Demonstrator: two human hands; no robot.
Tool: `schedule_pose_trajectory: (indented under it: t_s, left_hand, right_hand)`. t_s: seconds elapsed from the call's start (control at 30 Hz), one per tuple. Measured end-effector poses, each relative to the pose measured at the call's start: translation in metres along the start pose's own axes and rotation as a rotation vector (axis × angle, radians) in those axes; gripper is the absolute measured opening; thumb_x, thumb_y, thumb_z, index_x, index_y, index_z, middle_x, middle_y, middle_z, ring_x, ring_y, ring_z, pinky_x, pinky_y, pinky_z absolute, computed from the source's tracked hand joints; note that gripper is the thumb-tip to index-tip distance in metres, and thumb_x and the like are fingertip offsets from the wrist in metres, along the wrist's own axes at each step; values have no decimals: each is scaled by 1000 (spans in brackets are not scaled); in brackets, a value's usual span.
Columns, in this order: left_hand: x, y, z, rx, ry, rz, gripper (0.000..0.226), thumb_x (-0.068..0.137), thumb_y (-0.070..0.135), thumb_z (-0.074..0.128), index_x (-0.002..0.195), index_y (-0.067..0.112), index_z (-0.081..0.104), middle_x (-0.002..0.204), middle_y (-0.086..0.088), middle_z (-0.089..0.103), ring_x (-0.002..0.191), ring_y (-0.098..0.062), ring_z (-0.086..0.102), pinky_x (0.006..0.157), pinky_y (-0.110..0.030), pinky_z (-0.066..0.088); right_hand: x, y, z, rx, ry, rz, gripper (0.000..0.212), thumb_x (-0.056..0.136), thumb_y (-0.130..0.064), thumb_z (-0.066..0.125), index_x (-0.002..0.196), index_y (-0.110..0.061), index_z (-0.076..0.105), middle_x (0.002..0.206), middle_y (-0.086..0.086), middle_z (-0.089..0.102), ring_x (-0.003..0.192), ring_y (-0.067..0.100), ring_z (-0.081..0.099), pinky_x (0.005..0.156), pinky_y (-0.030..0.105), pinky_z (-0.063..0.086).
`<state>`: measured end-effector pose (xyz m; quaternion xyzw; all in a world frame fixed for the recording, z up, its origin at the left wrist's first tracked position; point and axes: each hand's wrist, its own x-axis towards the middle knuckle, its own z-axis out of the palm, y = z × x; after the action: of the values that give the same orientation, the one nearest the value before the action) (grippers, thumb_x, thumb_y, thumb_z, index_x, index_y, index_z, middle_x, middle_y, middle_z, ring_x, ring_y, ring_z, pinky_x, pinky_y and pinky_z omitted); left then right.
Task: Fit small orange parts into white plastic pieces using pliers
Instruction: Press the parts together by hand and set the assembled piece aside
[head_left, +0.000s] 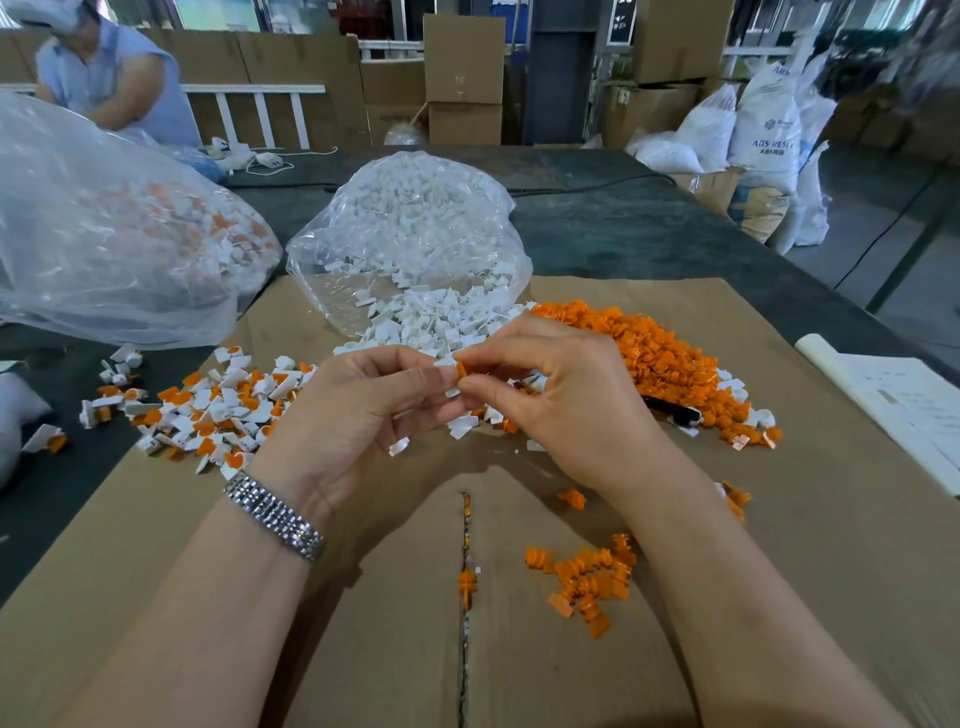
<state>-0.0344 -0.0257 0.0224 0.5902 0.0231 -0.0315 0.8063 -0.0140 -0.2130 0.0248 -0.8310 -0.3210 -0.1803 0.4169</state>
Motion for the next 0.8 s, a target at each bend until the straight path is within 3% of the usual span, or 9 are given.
schedule_pose_trajectory:
  t_s: [0.3,0.47,0.6,0.7,0.8]
  left_hand:
    - [-1,3,-2,-58,-77,-7,9,68,9,79,74,3,77,83,-18,75,84,-31,78,73,-26,61]
    - [0,1,0,-3,-38,4,15,70,8,80,78,-2,71,84,-21,74,81,-29,77,70,-24,61]
    - [-1,2,-1,-14,-24,3,9,67,13,82,72,7,77,88,-19,77,88,-31,77,67,-22,60]
    - [-2,4,-2,-32,-17,-1,9,67,16,82,73,10,80,102,-23,76,93,-30,77,65,-21,60]
    - [-1,5,-2,-52,-17,-1,9,72,13,79,78,6,79,104,-24,76,90,-28,78,63,-20,60]
  right_hand:
    - [0,-1,-3,19,24,24,20,88,-16,78,107,-10,79,95,2,70,89,12,67,83,35,56]
    - [-1,-3,-3,-17,-27,17,21,88,-18,78,109,-13,78,95,-1,70,90,10,66,83,32,55]
    - [1,-2,-9,88,21,155,28,87,-33,77,112,-18,76,97,-7,72,91,7,67,85,29,55]
    - [2,13,-21,-262,12,372,39,92,-49,66,121,-22,68,112,-5,67,103,11,63,92,37,53]
    - [-2,26,-25,-656,-265,679,61,88,-61,64,133,-20,54,133,5,53,126,27,49,103,50,43]
